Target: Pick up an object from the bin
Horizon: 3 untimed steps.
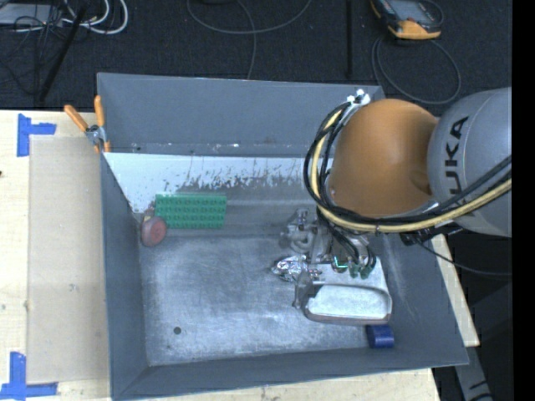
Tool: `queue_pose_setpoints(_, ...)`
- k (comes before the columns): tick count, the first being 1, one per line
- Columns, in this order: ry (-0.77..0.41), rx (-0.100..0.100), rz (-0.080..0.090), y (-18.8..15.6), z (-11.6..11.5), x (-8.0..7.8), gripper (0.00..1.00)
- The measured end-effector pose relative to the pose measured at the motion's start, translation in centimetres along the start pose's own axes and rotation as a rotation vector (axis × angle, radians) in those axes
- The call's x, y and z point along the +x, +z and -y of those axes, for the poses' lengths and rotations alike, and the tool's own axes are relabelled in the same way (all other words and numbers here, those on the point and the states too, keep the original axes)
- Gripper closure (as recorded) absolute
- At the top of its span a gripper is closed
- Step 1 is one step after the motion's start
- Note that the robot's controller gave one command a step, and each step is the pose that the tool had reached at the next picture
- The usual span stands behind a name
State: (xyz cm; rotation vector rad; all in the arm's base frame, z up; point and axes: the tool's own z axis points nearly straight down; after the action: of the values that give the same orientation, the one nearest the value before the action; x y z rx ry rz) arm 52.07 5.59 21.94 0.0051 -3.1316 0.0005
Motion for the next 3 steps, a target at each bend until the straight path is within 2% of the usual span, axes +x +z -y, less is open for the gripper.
queue_pose_setpoints(1, 0.09, 0.0, 0.002, 10.3, 3.7, -4.2, 0.0)
queue_pose_setpoints(2, -0.098, -0.004, 0.011, 14.6, 6.7, -8.0, 0.0)
queue_pose_setpoints(3, 0.066, -0.008, 0.013, 14.6, 9.9, -9.7, 0.0)
